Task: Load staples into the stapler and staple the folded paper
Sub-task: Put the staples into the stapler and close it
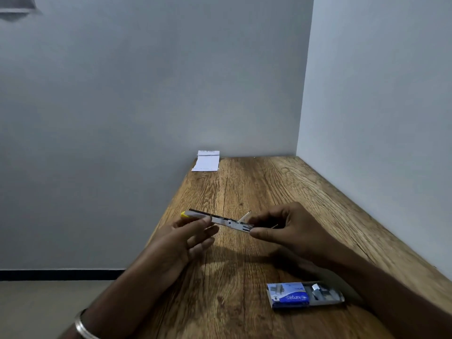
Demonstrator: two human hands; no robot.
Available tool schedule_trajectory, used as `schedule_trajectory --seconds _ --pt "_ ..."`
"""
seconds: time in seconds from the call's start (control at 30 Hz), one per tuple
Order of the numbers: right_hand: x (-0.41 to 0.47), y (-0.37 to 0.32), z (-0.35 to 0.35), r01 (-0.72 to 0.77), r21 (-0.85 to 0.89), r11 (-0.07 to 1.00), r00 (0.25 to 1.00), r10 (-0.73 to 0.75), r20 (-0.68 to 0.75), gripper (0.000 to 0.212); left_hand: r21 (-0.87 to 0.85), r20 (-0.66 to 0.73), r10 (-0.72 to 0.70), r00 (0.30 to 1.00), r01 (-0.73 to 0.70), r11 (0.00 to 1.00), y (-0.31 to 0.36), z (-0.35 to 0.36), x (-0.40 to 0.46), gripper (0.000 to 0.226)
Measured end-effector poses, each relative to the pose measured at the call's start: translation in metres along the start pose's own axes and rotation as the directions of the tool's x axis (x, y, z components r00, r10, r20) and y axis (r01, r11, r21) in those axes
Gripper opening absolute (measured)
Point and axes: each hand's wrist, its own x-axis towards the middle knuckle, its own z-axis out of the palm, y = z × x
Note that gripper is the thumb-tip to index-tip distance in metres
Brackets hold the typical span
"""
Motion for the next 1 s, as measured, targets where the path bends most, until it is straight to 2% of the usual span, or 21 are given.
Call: schedule_trajectory --seconds 0.07,0.17,0.33,0.43,0.5,0.63,0.8,0.87,1.0 --pt "-0.001 -0.003 0.004 0.001 0.022 1.000 1.000 0.000 -0.030 0.025 -0.131 -0.018 -0.031 0.999 0.028 0.991 -0.001 0.008 0.003 0.038" --pt "-0.001 -0.006 0.010 0.017 0.033 0.999 0.997 -0.014 -0.078 0.023 -0.196 0.011 -0.055 0.998 0.056 0.979 -0.010 0.022 0.005 0.039" --pt "-0.002 -0.009 0.017 0.071 0.093 0.993 0.992 -0.061 -0.109 0.024 -0.111 0.072 -0.033 0.997 0.041 0.993 -0.024 0.040 0.003 0.037" --pt "-0.002 -0.009 0.017 0.074 -0.007 0.997 0.988 -0.074 -0.134 0.030 -0.082 0.076 -0.035 0.996 0.041 0.996 -0.022 0.040 0.002 0.033" --pt "0.000 -0.010 0.016 0.116 -0.070 0.991 0.980 -0.126 -0.152 0.026 -0.059 0.088 -0.039 0.995 0.045 0.997 -0.021 0.039 0.002 0.032" --pt "0.003 -0.011 0.013 0.171 0.023 0.985 0.972 -0.164 -0.170 0.022 0.023 0.161 -0.055 0.985 0.052 0.998 -0.019 0.039 -0.003 0.030" --pt "0.007 -0.012 0.012 0.215 0.099 0.972 0.966 -0.197 -0.165 0.024 0.031 0.212 -0.098 0.972 0.094 0.995 -0.017 0.040 -0.008 0.028" --pt "0.008 -0.014 0.012 0.224 0.109 0.969 0.968 -0.207 -0.144 0.026 0.041 0.228 -0.105 0.968 0.098 0.994 -0.016 0.041 -0.010 0.027" --pt "0.010 -0.014 0.012 0.248 0.074 0.966 0.962 -0.237 -0.136 0.015 0.053 0.241 -0.126 0.962 0.116 0.992 -0.015 0.041 -0.012 0.026"
